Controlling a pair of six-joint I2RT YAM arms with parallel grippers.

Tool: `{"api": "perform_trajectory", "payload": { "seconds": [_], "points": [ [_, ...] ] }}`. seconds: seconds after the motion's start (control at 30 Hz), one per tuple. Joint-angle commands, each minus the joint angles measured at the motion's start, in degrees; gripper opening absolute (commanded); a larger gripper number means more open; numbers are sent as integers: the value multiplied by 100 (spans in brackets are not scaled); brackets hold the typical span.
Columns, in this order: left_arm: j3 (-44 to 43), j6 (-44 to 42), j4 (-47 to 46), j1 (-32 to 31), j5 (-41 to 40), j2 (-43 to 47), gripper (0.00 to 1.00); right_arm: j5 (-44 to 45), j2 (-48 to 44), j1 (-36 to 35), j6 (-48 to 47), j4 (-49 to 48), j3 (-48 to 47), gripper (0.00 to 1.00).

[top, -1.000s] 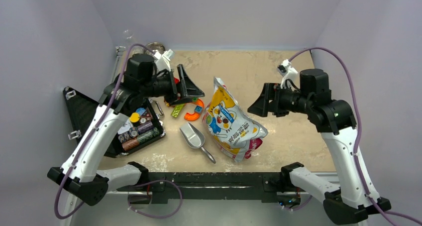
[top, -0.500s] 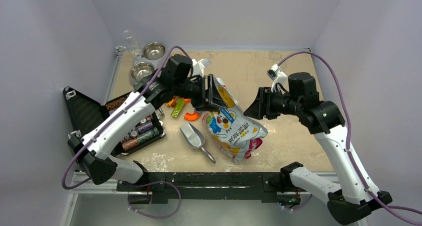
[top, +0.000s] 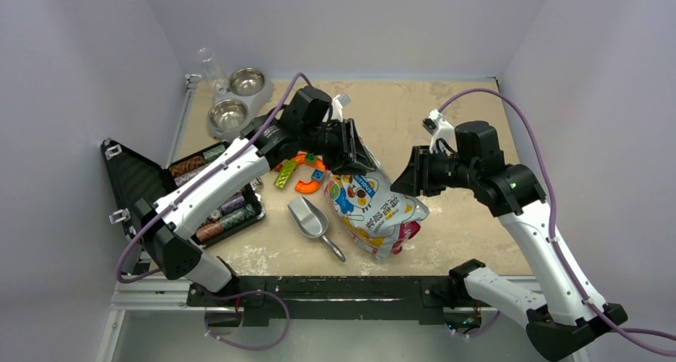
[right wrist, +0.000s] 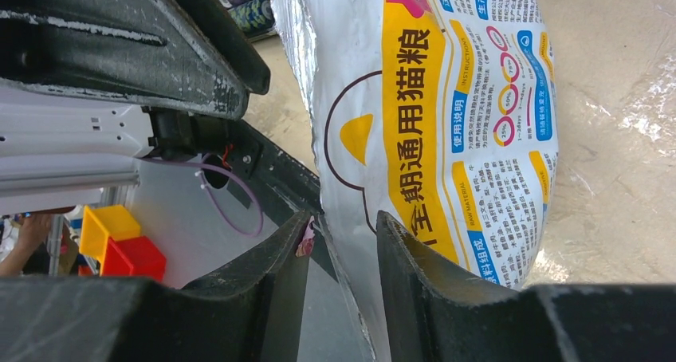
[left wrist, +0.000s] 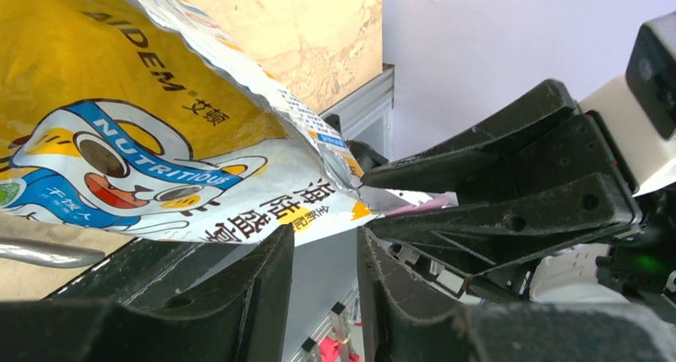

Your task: Serve the pet food

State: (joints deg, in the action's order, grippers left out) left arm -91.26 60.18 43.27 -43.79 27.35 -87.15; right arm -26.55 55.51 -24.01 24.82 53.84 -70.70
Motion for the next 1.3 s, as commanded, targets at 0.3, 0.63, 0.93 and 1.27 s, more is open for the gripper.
{"api": "perform_trajectory", "payload": {
  "seconds": [0.3,0.63,0.93,1.27],
  "points": [
    [-355,361,-248,-39,-219,-381,38,44,133,-40,-166,-192,-184,39],
    [-449,305,-141,-42,-301,-527,18,289,435,-50,-140,-104,-638,33],
    [-750,149,209,-42,-226,-769,0,805,1067,-141,-399,-21,-1459,29],
    [-776,229,212,-42,-409,-722,0,1790,1284,-859,-572,-132,-1407,29]
  ]
}}
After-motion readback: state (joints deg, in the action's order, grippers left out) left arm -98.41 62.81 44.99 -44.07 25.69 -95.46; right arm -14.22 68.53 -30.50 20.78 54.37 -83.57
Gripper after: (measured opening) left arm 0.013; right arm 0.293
